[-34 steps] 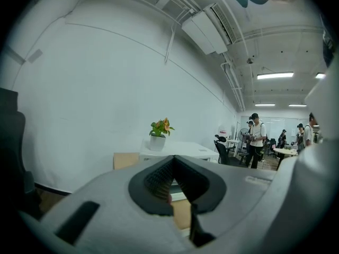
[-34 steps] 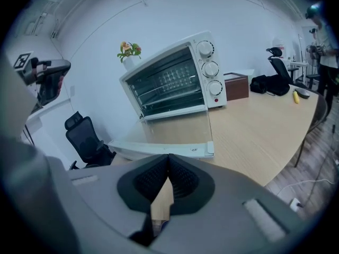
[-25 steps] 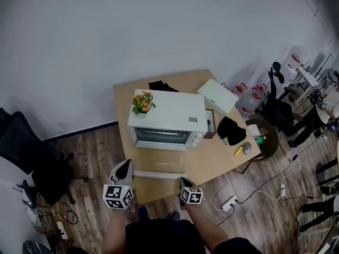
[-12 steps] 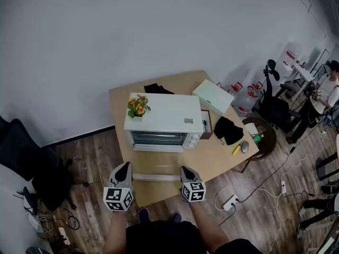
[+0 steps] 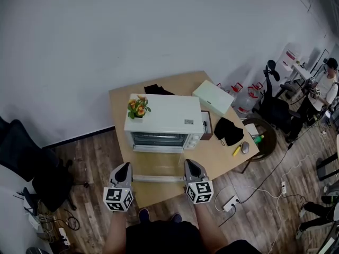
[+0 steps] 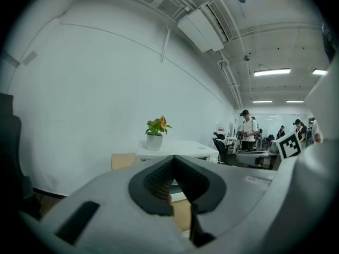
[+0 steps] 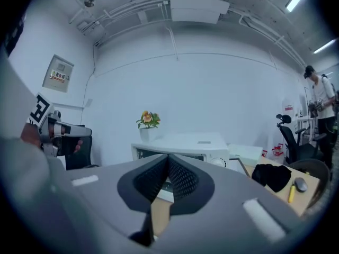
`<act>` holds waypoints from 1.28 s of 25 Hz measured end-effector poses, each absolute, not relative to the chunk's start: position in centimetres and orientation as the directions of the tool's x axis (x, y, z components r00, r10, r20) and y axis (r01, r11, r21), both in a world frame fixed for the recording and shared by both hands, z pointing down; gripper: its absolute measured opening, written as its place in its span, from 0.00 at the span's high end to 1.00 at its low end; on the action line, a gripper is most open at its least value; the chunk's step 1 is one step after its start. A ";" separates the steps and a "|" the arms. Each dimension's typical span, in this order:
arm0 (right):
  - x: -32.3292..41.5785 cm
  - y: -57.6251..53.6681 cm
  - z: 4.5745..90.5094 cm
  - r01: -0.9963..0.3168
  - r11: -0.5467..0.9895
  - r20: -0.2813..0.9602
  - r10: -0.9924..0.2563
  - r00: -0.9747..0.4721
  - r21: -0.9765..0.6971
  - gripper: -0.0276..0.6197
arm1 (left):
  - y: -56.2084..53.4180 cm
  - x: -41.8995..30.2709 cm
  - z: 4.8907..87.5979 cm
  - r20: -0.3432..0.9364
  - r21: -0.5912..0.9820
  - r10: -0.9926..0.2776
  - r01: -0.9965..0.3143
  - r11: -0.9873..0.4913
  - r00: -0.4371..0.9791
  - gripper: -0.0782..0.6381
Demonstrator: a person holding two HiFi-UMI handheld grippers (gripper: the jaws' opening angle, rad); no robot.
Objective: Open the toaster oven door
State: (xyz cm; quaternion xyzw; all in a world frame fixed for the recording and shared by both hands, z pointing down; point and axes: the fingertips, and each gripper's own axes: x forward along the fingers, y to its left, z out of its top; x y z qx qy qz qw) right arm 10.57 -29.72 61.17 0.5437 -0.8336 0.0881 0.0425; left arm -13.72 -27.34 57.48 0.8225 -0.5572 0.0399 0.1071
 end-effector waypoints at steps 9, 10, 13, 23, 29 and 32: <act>11.7 -29.6 58.7 -0.923 0.350 0.116 -0.922 -0.370 -0.162 0.94 | -27.3 -13.7 57.1 0.175 0.127 -0.907 -0.922 -0.365 0.383 0.89; 11.7 -29.5 58.4 -0.922 0.354 0.111 -0.921 -0.373 -0.157 0.94 | -27.2 -13.8 57.1 0.176 0.126 -0.906 -0.922 -0.366 0.384 0.89; 11.8 -29.4 57.8 -0.921 0.355 0.104 -0.922 -0.373 -0.158 0.94 | -27.2 -13.7 57.3 0.184 0.121 -0.902 -0.920 -0.374 0.391 0.89; 10.8 -28.3 59.1 -0.913 0.381 0.142 -0.905 -0.400 -0.147 0.94 | -27.1 -13.0 57.6 0.192 0.114 -0.885 -0.905 -0.409 0.424 0.89; 10.4 -27.6 59.5 -0.911 0.391 0.161 -0.898 -0.409 -0.133 0.94 | -26.2 -12.6 58.6 0.215 0.097 -0.875 -0.901 -0.422 0.433 0.89; 10.1 -27.3 60.0 -0.906 0.404 0.176 -0.890 -0.421 -0.122 0.94 | -26.0 -12.3 58.8 0.235 0.048 -0.871 -0.900 -0.433 0.431 0.89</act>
